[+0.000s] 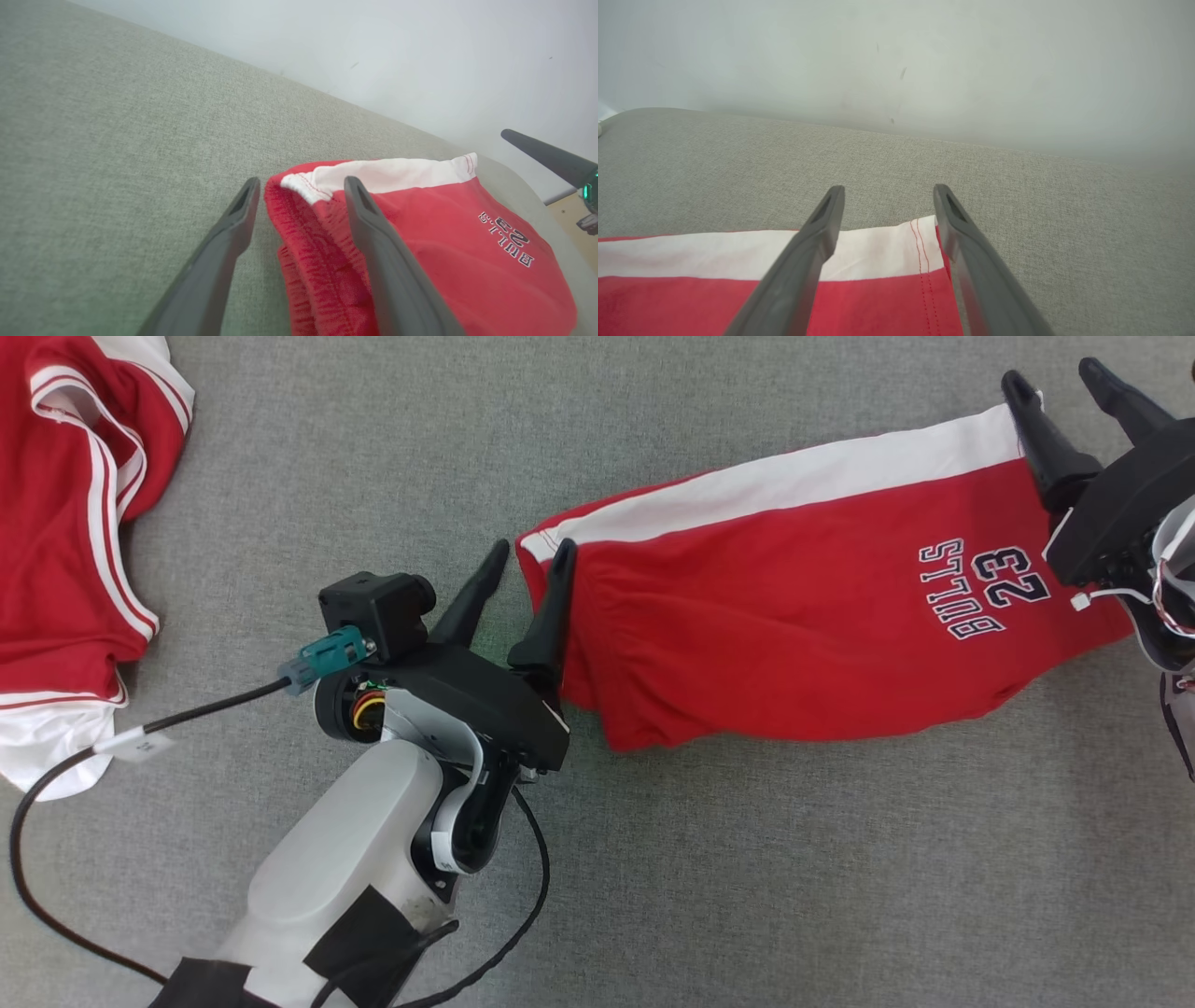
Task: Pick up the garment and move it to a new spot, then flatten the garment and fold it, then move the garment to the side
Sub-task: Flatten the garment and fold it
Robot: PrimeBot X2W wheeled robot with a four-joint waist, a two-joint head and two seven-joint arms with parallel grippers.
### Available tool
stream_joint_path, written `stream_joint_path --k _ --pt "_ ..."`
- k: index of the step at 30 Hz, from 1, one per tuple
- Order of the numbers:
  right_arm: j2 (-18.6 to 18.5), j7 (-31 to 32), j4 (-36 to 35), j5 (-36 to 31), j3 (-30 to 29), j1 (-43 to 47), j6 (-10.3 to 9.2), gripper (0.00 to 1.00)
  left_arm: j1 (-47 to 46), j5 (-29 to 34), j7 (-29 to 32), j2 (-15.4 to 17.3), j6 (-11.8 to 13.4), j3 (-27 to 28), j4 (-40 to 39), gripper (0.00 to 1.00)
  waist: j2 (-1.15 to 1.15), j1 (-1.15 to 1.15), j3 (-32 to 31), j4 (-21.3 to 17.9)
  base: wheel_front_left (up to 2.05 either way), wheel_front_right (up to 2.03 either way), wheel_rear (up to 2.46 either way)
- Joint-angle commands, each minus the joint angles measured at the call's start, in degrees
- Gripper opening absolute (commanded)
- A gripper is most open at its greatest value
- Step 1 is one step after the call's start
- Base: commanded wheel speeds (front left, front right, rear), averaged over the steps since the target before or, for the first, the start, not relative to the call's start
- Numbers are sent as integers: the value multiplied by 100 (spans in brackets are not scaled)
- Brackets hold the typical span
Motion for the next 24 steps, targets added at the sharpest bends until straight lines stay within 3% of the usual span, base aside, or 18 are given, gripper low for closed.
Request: stream_joint_path --k 1,9,16,20,24 --pt "11 -27 39 48 37 -55 -10 100 -55 51 -113 4 -53 24 21 100 -1 0 -37 -18 0 0 0" --pt "-87 292 149 250 168 205 -10 100 230 288 -504 202 -154 -2 150 100 -1 0 -394 -101 0 0 0" --pt "-103 738 144 387 -56 689 -10 100 954 738 -743 619 -159 86 -74 100 -1 0 -787 -165 0 0 0" --pt "24 835 240 335 -399 977 -10 100 1478 1120 -758 774 -115 508 -418 100 -1 0 -915 -116 0 0 0" --pt "133 898 331 198 -757 1169 -10 100 2161 1820 -757 720 -11 1035 -950 100 -1 0 -936 -49 0 0 0"
